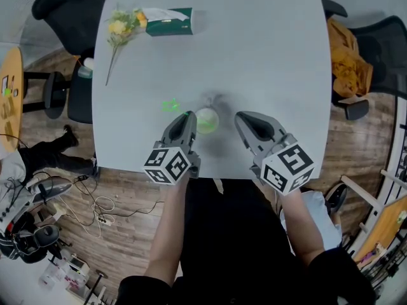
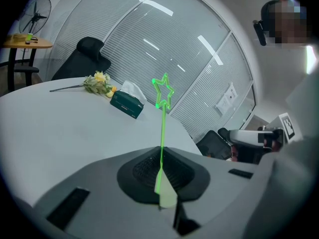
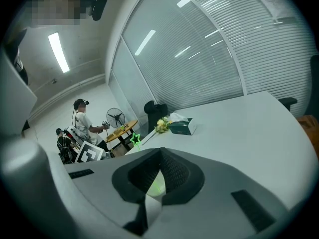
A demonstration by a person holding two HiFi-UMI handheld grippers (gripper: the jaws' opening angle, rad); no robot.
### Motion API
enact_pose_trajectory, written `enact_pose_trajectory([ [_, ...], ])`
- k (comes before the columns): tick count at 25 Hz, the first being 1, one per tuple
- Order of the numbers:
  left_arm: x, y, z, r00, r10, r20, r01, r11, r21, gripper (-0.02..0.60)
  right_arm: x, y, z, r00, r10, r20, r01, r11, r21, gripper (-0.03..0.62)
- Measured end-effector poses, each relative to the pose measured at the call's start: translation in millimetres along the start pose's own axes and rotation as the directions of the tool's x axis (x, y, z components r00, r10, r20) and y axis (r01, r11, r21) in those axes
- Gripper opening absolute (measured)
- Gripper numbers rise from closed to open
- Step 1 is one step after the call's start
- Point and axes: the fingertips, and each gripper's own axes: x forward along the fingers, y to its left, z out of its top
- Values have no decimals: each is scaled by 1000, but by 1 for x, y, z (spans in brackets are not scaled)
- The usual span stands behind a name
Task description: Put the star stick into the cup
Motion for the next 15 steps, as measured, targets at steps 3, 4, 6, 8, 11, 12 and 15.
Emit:
enact_pose_trajectory([
  [3,0,0,-3,1000,-3,-9,3,1000,1,3,-1,1,-1,1000,-1,-2,1,1000,2,9],
  [4,1,-1,-5,1000,-4,-13,4,1000,2,3,-1,1,-2,1000,0,-2,0,1000,2,9],
  [6,2,-1,-7,1000,-5,-18,5,1000,3,3,-1,0,-3,1000,0,-3,0,1000,4,9],
  [8,2,-1,-7,1000,-5,-20,5,1000,4,3,0,0,-3,1000,1,-2,-1,1000,6,9],
  [11,1,-1,-7,1000,-3,-23,3,1000,4,3,0,1,-1,1000,3,-1,-3,1000,8,9],
  [12,1,-1,-7,1000,-2,-23,2,1000,4,5,0,1,-1,1000,3,-2,-3,1000,9,9],
  [15,1,2,-8,1000,1,-24,-1,1000,4,3,1,1,-2,1000,1,-6,-1,1000,12,9],
])
